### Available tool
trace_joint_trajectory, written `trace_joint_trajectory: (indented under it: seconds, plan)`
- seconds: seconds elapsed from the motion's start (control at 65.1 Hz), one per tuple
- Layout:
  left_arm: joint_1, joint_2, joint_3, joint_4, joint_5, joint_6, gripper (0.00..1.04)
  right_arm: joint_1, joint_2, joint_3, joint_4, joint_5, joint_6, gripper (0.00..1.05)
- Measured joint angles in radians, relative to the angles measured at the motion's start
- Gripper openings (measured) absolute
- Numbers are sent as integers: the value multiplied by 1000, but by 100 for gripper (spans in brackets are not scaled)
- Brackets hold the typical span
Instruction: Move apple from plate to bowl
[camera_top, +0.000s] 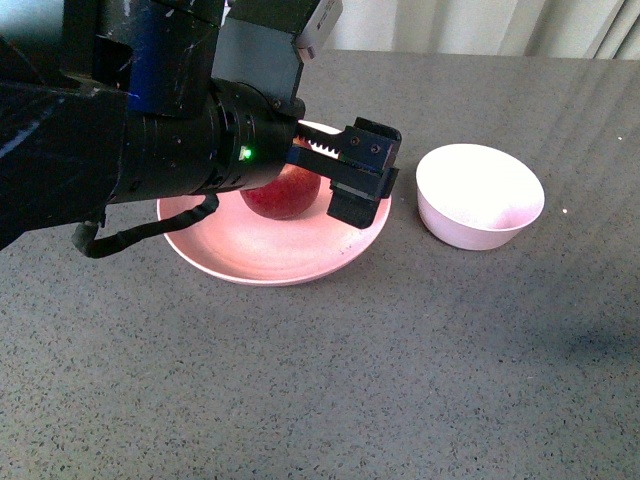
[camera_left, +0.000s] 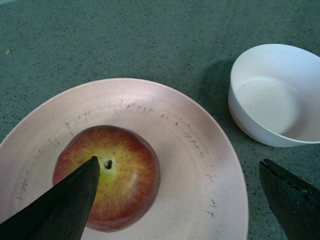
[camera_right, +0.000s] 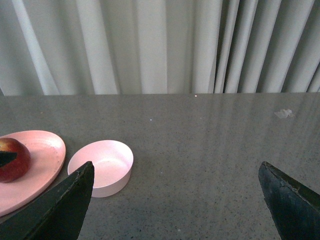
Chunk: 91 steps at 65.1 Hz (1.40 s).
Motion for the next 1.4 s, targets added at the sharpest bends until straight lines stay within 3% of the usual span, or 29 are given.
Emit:
trace_joint_trajectory:
  seconds: [0.461,0.83,1.014,1.199,1.399]
  plan:
    - [62,101,95,-34,-60,12,96,0,0,0,0,0,0,96]
    - [62,135,104,-55,-82,17,96,0,0,0,0,0,0,96]
    - [46,135,110,-68,-111,17,73,0,0,0,0,0,0,96]
    - [31,130,117,-75,-127,17,71,0,0,0,0,0,0,96]
    - [-43,53,140,-103,-118,-17,70,0,0,0,0,0,0,96]
